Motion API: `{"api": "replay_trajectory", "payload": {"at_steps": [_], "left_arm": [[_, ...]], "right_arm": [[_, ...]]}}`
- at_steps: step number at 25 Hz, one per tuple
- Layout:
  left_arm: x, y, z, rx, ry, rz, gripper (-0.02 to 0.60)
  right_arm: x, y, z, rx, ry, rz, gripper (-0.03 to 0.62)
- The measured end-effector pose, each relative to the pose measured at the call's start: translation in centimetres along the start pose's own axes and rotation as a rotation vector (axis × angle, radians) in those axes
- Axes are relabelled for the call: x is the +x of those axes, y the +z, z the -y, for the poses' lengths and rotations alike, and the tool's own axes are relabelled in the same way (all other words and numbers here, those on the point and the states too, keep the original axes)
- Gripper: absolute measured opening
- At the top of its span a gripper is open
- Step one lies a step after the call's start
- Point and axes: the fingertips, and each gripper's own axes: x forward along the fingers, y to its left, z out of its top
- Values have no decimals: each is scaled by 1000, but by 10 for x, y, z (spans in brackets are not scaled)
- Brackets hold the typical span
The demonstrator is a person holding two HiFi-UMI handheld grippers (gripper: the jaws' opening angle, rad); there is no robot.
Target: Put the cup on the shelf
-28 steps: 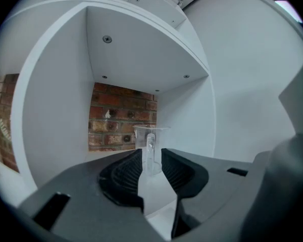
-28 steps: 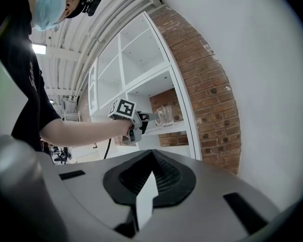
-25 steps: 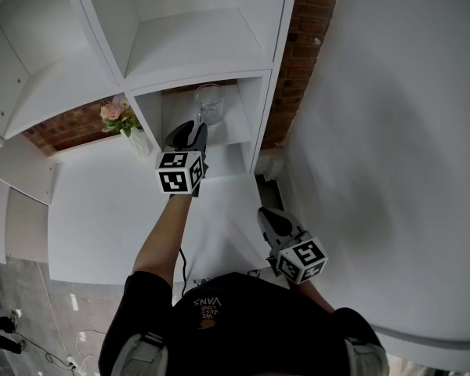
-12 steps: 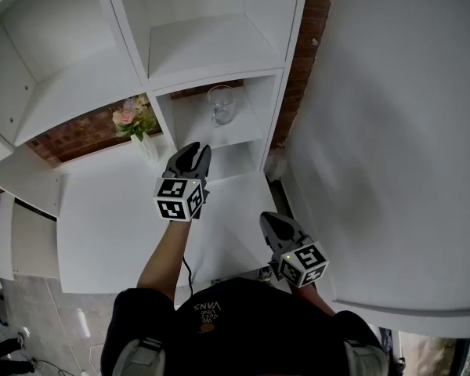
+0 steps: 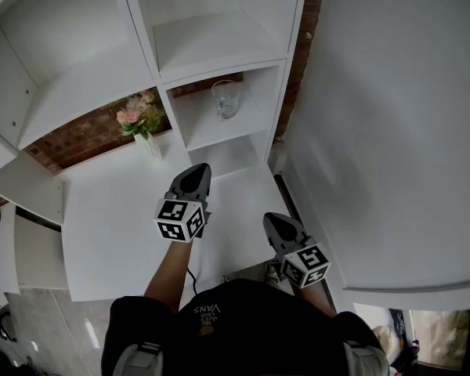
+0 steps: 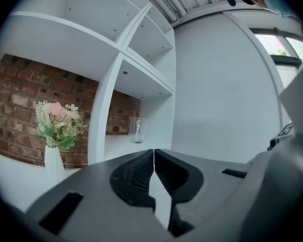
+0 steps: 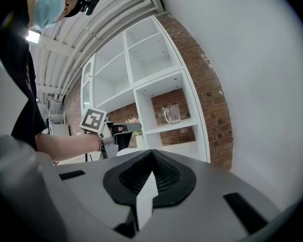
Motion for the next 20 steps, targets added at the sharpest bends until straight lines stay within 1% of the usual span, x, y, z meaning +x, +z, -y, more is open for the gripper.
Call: {"api": "replay_trajectory", "payload": {"at_steps": [2,10,13,17,20], "left_arm": [[-11,-7,4,-5,-26,-12,9],[-51,-40,18,-20,-96,-54,8],[-63,-50,20,-33,-109,-59,8],[-78,-60,20,-15,-118,-78,8],[-88,-67,18,-16,-120,-90,8]], "right_arm": [[0,-1,-5,-16,-21,13,0],[-3,-18,-24,6,-60,2,0],[-2,-23,-31,13,-72,5,0],[-1,-31,-37,19,-88,0,0],[0,-35,-38,22,-99,-3,0]]}}
